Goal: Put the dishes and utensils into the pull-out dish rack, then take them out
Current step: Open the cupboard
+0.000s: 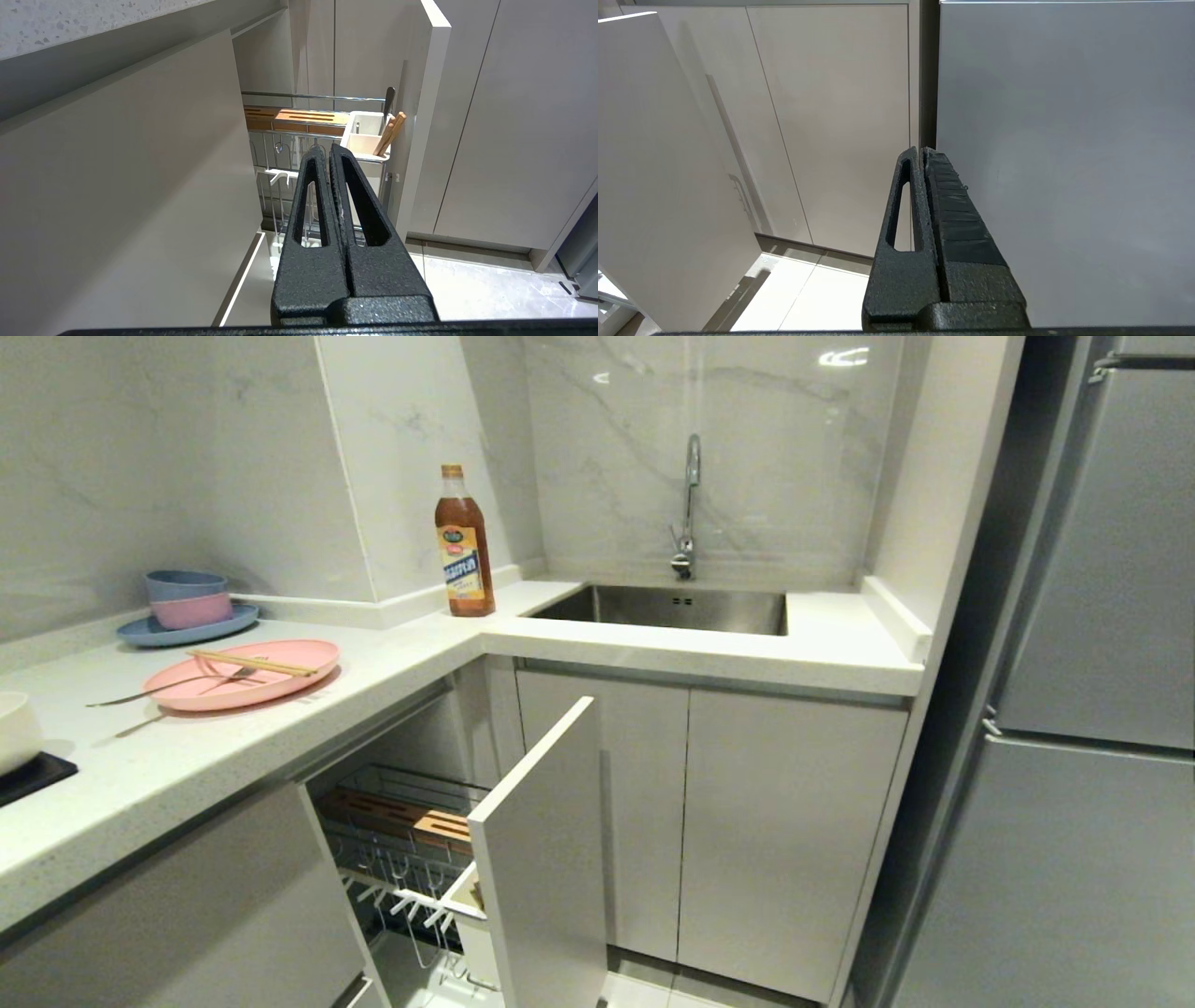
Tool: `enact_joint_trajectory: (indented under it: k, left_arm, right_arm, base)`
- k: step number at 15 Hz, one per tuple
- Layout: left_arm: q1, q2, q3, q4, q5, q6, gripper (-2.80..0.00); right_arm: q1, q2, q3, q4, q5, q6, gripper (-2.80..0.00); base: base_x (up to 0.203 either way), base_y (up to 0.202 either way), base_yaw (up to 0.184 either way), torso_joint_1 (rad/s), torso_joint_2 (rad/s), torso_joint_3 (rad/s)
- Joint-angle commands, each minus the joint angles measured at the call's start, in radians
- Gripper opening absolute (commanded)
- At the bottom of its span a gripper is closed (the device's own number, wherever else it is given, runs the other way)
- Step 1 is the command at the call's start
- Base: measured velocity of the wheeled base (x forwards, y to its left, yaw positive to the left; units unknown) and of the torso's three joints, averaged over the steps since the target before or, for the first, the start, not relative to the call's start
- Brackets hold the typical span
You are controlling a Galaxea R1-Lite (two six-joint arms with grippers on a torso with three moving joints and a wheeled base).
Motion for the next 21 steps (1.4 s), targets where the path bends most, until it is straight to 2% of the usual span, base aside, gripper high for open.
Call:
enact_joint_trajectory:
  k: [1,7,9,11,13,18,21]
  left_arm:
    - [0.000,0.000,-0.001,0.000,0.000,0.000,-2.80]
    - [0.000,0.000,-0.002,-0.010,-0.003,0.010,-2.80]
    - [0.000,-0.001,-0.059,-0.029,0.003,0.010,-2.80]
    - [-0.001,0.013,-0.206,0.012,0.005,0.012,-2.80]
    - [-0.001,0.098,-0.351,0.044,0.000,0.018,-2.80]
    - [-0.016,0.532,-0.701,0.051,0.002,-0.011,-2.80]
    - [-0.081,0.798,-0.882,0.053,0.007,-0.040,-2.80]
  right_arm:
    - [0.001,0.000,0.003,0.000,0.000,0.001,-2.80]
    - [0.000,0.000,0.003,0.000,0.000,0.000,-2.80]
    - [0.001,0.000,0.002,0.000,0.000,0.000,-2.80]
    - [0.001,0.000,0.002,0.000,0.000,0.000,-2.80]
    - [0.001,0.000,0.002,0.000,0.000,0.000,-2.80]
    - [-0.001,0.000,0.002,0.000,0.000,-0.001,-2.80]
    - [0.000,0.000,0.003,0.000,0.000,-0.001,-2.80]
  base:
    - [0.000,0.000,0.000,0.000,0.00,0.000]
    - [0.000,0.000,0.000,0.000,0.00,0.000]
    - [0.000,0.000,0.000,0.000,0.00,0.000]
    - [0.000,0.000,0.000,0.000,0.00,0.000]
    - [0.000,0.000,0.000,0.000,0.00,0.000]
    - [0.000,0.000,0.000,0.000,0.00,0.000]
    - [0.000,0.000,0.000,0.000,0.00,0.000]
